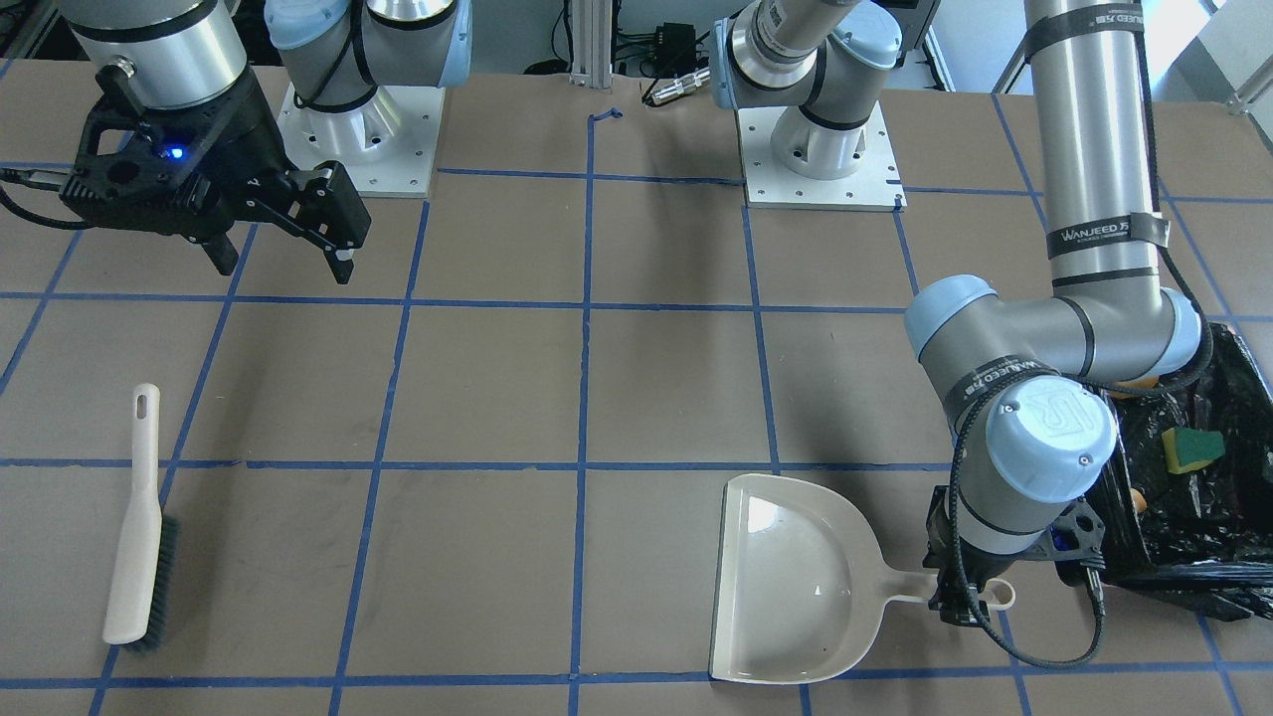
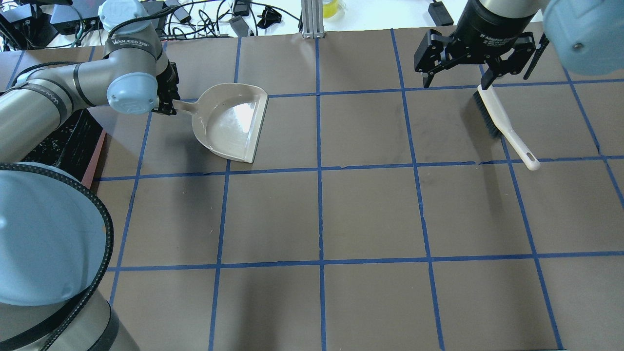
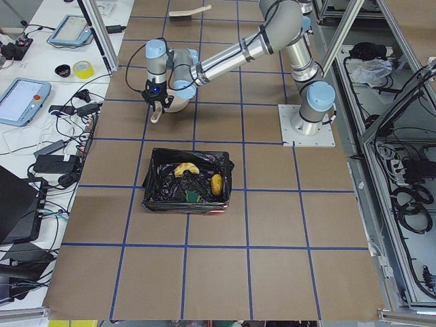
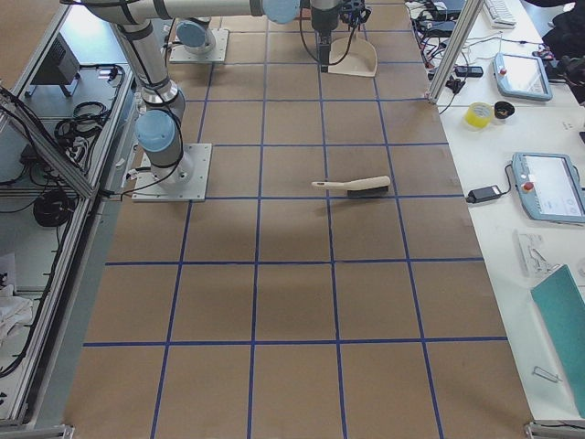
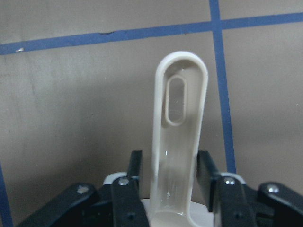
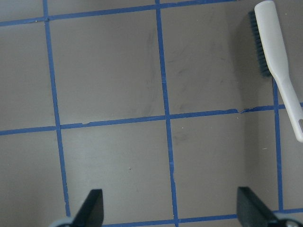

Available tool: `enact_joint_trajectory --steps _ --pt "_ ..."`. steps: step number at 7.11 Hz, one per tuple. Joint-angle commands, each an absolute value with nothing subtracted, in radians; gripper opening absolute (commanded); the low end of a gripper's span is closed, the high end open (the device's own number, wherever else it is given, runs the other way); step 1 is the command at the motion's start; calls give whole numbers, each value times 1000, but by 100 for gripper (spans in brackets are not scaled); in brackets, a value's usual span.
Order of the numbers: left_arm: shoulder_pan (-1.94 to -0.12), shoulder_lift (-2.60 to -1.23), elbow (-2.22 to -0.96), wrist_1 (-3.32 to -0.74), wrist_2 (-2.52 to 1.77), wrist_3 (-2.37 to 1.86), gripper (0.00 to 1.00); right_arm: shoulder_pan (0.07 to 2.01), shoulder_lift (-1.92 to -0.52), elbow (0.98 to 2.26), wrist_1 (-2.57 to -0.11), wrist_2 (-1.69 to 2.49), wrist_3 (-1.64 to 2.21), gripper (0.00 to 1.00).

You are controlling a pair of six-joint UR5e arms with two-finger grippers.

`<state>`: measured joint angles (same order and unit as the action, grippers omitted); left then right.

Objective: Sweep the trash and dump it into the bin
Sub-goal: 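Lower the dustpan onto the table beside the bin with the left gripper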

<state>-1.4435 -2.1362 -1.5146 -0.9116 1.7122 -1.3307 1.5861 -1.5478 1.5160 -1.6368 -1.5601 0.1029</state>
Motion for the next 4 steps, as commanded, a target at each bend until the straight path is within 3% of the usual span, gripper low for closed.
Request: enact_joint_trajectory --steps 1,4 --pt "-1445 -2099 -1513 -913 1704 -1327 51 1586 -1548 1517 -1637 -1560 101 100" --pt "-1448 -1978 -1511 -943 1658 -1021 52 1586 -1548 1517 -1637 -1560 101 100"
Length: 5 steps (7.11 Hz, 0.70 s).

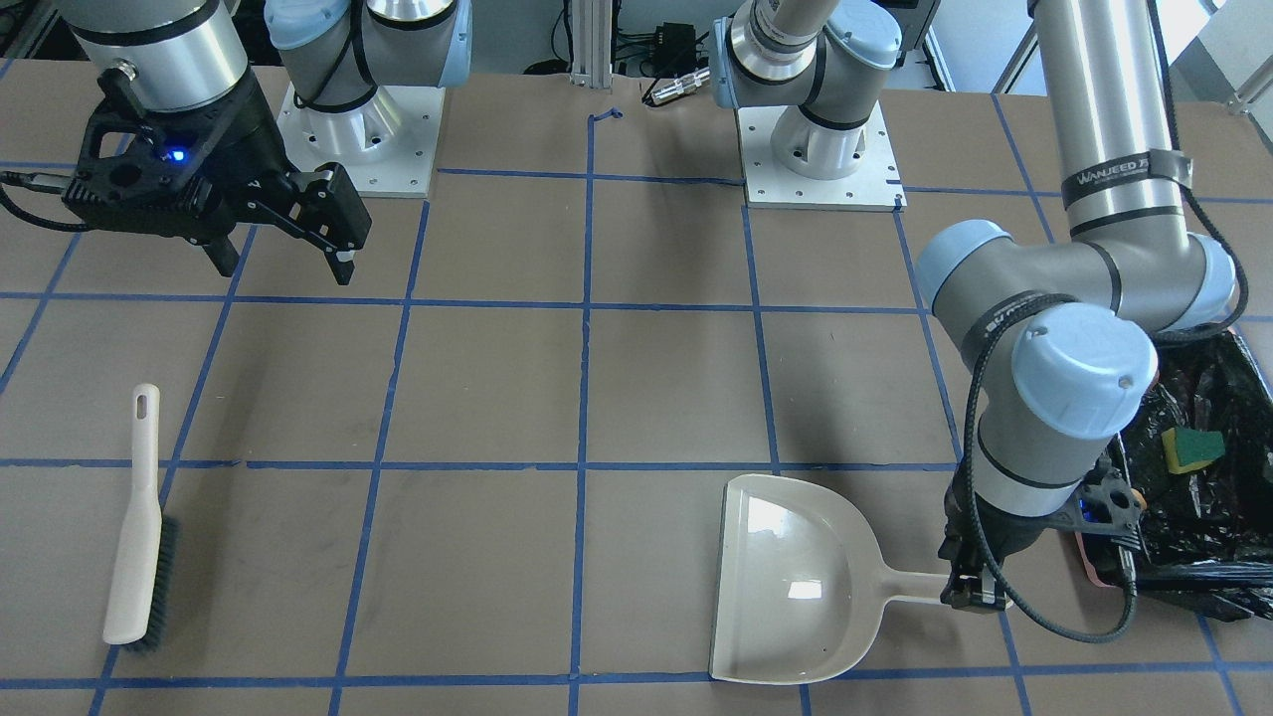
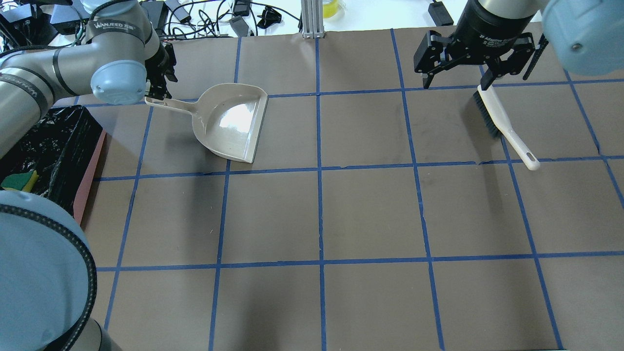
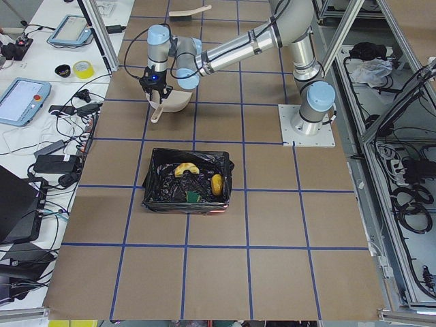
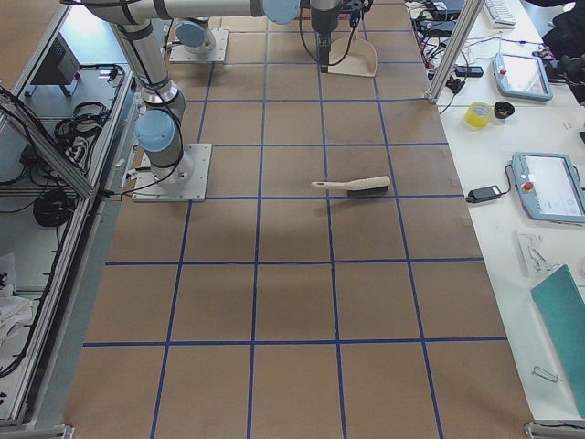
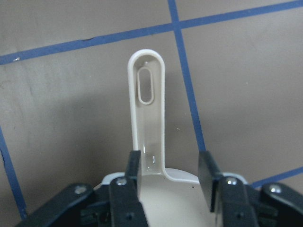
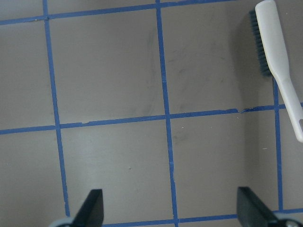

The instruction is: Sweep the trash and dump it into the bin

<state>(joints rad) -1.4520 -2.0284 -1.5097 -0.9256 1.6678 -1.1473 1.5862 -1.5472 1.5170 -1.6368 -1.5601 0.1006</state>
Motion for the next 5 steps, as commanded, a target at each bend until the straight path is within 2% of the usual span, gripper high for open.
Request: enact_joint_trajectory --steps 1,2,3,4,5 --pt "-1447 -1941 -1522 -943 1657 -809 60 1586 -1548 1517 -1637 -1560 101 100" --pt "-1445 -1918 -1520 -946 1655 -638 61 1586 -1548 1516 -1637 -1560 101 100" --pt "-1447 -1893 -1522 -948 1655 -558 70 1586 -1546 1517 -1637 -1560 101 100" --pt "-1447 -1882 -1525 -948 1661 -405 75 1586 -1548 1517 -1637 -1560 100 100" --pt "-1457 -1862 -1555 -946 1664 -382 100 1586 -1546 1517 -1637 -1560 100 100"
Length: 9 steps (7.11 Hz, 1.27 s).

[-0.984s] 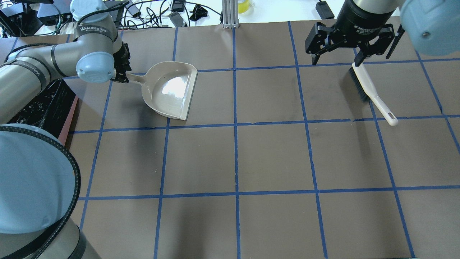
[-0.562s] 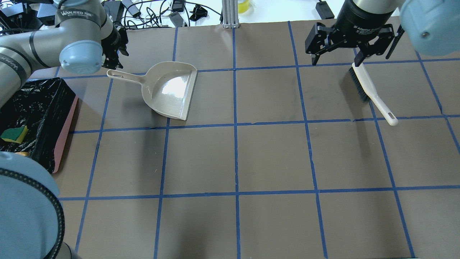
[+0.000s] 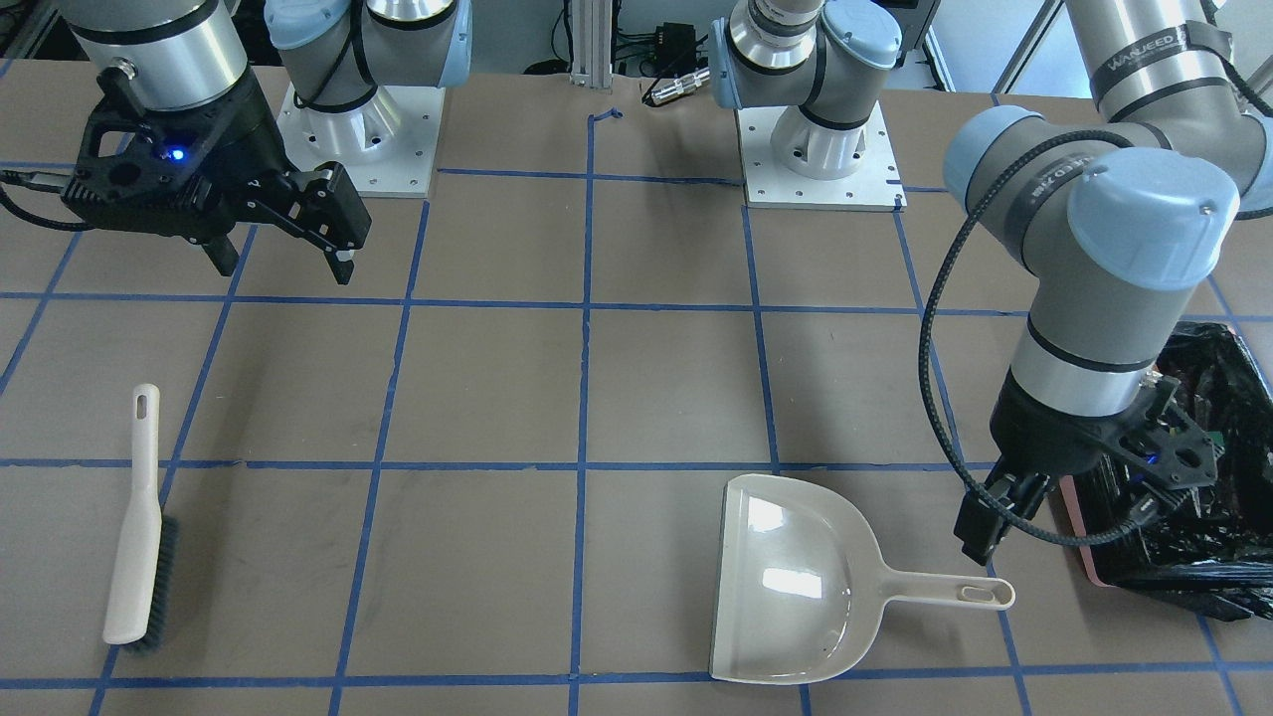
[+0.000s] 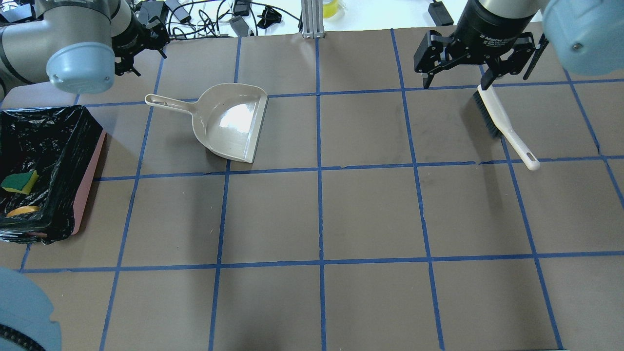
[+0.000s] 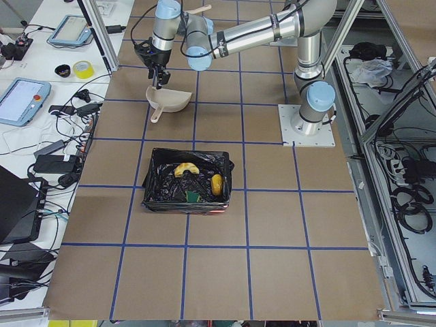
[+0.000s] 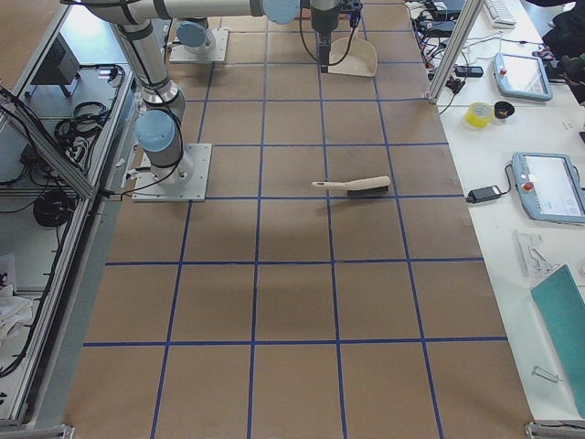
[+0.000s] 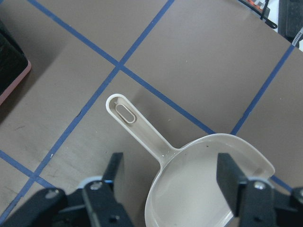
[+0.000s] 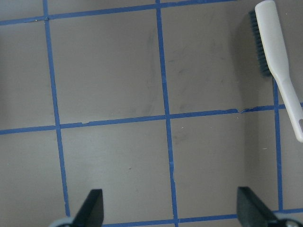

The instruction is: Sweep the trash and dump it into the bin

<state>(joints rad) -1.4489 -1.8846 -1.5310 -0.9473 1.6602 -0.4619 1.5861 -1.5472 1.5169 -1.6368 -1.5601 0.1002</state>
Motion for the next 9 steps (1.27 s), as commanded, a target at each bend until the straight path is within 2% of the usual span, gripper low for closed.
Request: enact_joint_trajectory --steps 1,6,9 --pt "-1459 -1847 -1596 -942 1655 -380 100 1586 -1546 1517 -1637 -1560 100 100" --pt "-1506 -1795 -1669 -958 1574 -358 100 1586 -1554 1534 -1637 -1555 91 100" --pt "-1508 -1700 -1614 -1265 1575 -41 100 1586 -1554 1546 -1647 -1557 91 100"
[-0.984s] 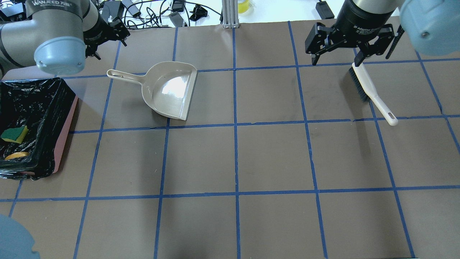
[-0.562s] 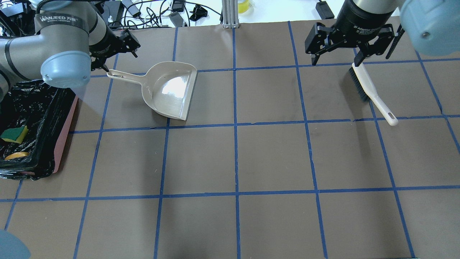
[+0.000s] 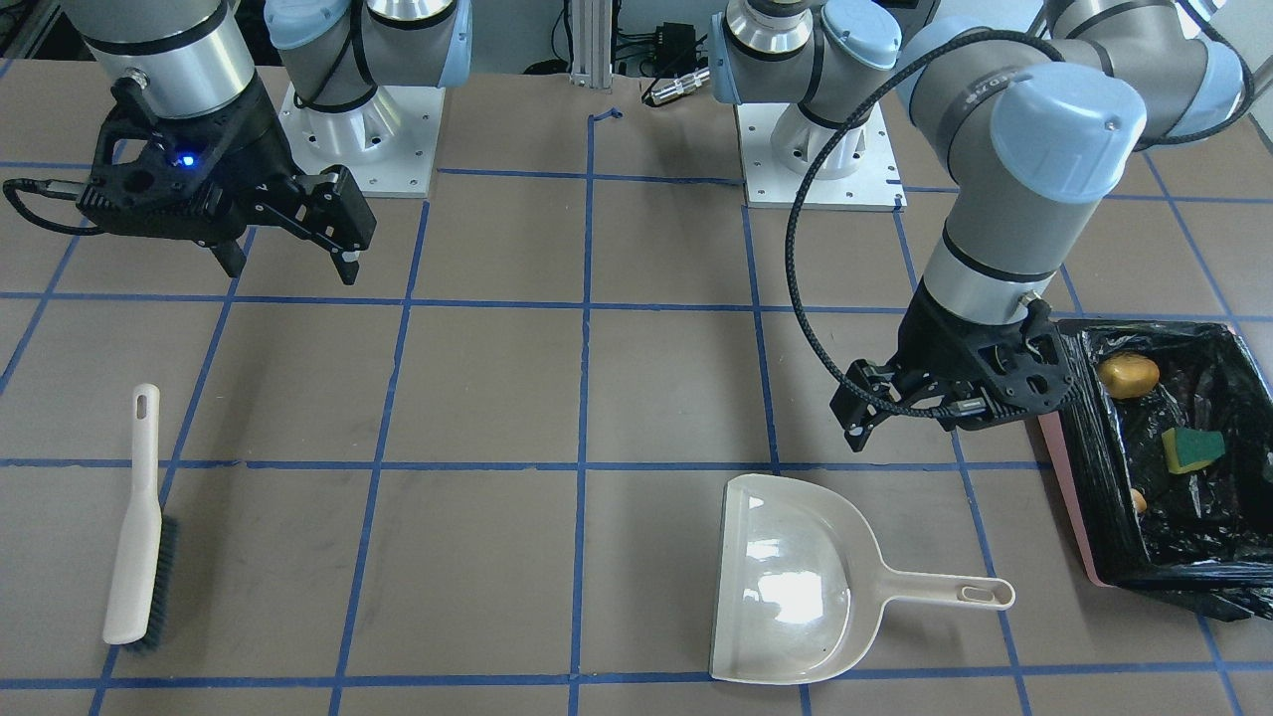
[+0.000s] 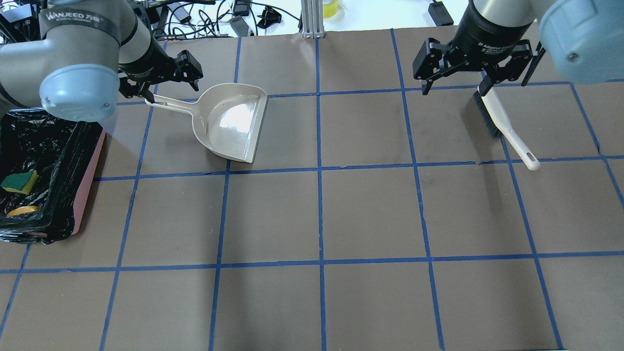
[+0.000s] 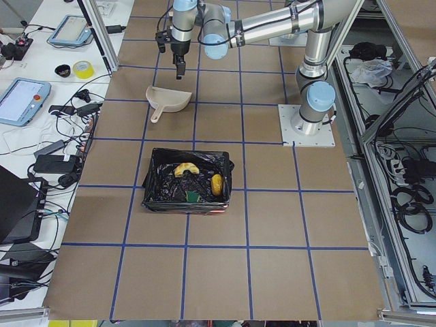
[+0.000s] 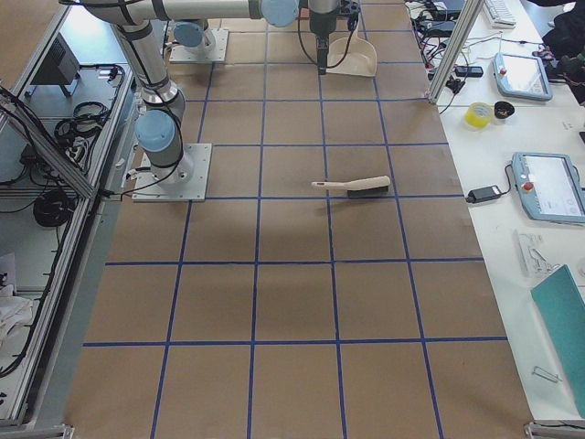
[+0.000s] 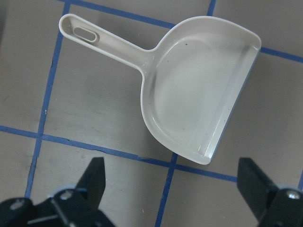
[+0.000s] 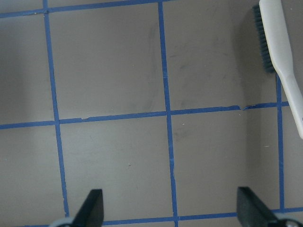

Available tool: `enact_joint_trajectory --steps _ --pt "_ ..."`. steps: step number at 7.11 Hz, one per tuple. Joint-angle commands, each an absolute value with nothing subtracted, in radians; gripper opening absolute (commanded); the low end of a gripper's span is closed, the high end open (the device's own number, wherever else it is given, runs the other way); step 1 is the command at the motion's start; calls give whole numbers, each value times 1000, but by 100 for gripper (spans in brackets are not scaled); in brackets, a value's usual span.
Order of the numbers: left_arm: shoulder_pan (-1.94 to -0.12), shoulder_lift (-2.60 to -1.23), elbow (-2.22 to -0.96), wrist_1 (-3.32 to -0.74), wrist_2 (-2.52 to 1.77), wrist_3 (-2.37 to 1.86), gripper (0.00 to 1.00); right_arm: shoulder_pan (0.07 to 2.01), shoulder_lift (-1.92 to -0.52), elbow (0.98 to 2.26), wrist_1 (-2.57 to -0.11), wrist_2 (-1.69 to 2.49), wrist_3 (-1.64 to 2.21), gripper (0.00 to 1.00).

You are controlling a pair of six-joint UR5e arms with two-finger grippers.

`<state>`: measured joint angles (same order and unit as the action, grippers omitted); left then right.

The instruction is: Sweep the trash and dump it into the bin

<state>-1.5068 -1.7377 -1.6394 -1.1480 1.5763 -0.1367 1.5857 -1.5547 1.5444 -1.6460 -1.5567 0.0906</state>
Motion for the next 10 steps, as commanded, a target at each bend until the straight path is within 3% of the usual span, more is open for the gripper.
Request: enact_joint_trajectory --steps 1,10 --pt "-1508 -1668 -1580 -1357 1580 24 100 1585 -1555 1546 -1647 -1560 91 100" --pt "-1513 -1601 -1589 -1462 1569 133 100 1586 -1555 1545 -1651 -1562 94 100"
